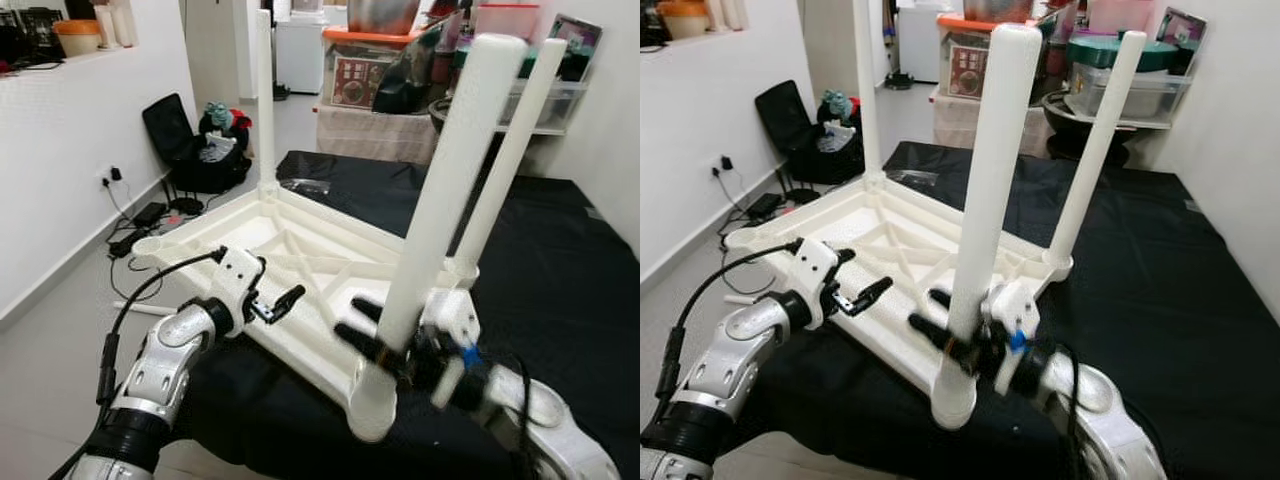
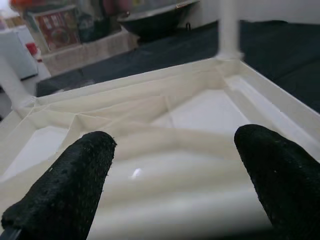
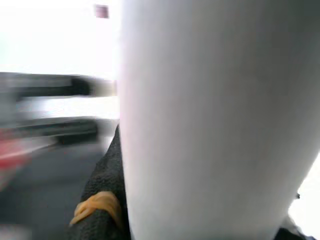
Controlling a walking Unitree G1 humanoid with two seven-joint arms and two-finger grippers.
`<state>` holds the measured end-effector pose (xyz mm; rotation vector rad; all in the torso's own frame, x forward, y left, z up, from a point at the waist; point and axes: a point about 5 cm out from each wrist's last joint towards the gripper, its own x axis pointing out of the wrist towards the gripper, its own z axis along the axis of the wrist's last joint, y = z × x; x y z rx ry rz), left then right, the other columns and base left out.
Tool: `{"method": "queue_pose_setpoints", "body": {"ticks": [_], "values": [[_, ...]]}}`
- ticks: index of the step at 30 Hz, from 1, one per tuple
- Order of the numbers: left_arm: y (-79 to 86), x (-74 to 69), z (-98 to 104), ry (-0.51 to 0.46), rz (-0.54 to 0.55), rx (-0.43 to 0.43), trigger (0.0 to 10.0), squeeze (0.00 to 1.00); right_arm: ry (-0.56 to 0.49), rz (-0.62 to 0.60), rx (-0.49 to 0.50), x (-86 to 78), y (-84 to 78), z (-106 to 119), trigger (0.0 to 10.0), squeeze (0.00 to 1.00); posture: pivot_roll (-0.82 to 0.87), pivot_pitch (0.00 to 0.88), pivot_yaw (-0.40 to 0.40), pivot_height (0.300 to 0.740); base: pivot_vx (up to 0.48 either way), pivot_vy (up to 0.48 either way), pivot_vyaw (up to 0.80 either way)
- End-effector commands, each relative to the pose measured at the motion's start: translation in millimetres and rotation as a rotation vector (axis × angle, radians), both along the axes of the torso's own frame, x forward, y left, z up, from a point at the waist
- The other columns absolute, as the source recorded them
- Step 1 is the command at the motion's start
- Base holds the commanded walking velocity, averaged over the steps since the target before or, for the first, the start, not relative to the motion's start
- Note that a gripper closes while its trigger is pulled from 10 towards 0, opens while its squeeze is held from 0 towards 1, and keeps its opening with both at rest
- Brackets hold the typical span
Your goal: Building children table
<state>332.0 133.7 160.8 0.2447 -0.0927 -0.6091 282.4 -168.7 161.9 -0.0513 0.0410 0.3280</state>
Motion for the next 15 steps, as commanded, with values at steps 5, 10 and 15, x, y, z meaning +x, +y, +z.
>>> {"method": "queue_pose_setpoints", "body": {"ticks": [5, 10, 15], "values": [[9.9, 1.4, -5.0, 0.015, 0.044, 0.019, 10.0, 0.00, 0.368, -0.700, -0.264, -30.3, -99.9, -77.5, 10.0, 0.00, 0.04, 0.000, -0.046, 0.740, 0.000, 0.000, 0.00], [10.9, 2.0, -6.3, 0.018, 0.051, 0.023, 10.0, 0.00, 0.398, -0.793, -0.258, -36.8, -114.3, -81.7, 10.0, 0.00, 0.03, 0.000, -0.046, 0.740, 0.000, 0.000, 0.00], [9.8, 2.8, -6.8, 0.022, 0.052, 0.024, 10.0, 0.00, 0.419, -0.811, -0.214, -33.8, -116.4, -83.3, 10.0, 0.00, 0.03, 0.000, -0.046, 0.740, 0.000, 0.000, 0.00]]}}
